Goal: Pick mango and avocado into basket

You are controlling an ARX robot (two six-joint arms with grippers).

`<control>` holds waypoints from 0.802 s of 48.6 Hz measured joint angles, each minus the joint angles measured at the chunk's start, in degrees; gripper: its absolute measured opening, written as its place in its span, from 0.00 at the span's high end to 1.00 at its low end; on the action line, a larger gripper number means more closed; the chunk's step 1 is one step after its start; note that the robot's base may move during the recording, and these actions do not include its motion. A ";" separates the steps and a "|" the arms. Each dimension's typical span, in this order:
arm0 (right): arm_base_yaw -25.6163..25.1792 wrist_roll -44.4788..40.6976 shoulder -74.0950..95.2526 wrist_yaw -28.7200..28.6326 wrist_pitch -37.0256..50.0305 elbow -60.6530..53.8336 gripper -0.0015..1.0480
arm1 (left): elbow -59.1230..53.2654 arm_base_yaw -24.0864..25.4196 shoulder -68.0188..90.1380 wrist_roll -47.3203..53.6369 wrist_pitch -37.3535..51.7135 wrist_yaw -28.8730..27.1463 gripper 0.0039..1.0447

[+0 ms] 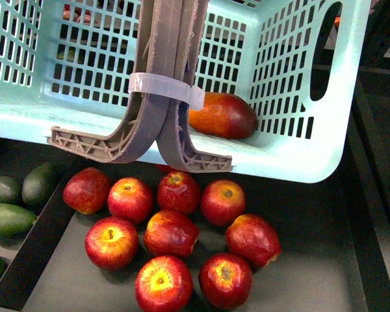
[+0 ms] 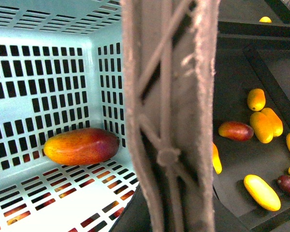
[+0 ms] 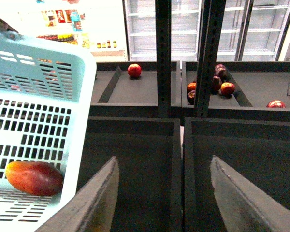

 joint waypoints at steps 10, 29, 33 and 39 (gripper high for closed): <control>-0.17 -1.51 -3.74 -0.13 -2.58 -1.44 0.82 | 0.00 0.00 0.00 0.00 0.00 0.11 0.94; -0.15 -1.97 -7.63 -0.15 -3.58 -3.34 0.72 | 0.00 0.00 0.00 0.00 0.00 0.13 0.94; -0.17 -1.97 -7.63 -0.15 -3.61 -3.34 0.62 | 0.00 0.00 0.00 0.02 0.00 0.09 0.94; -0.15 -1.97 -7.63 -0.11 -3.61 -3.34 0.42 | 0.00 0.00 0.00 0.00 0.00 0.09 0.95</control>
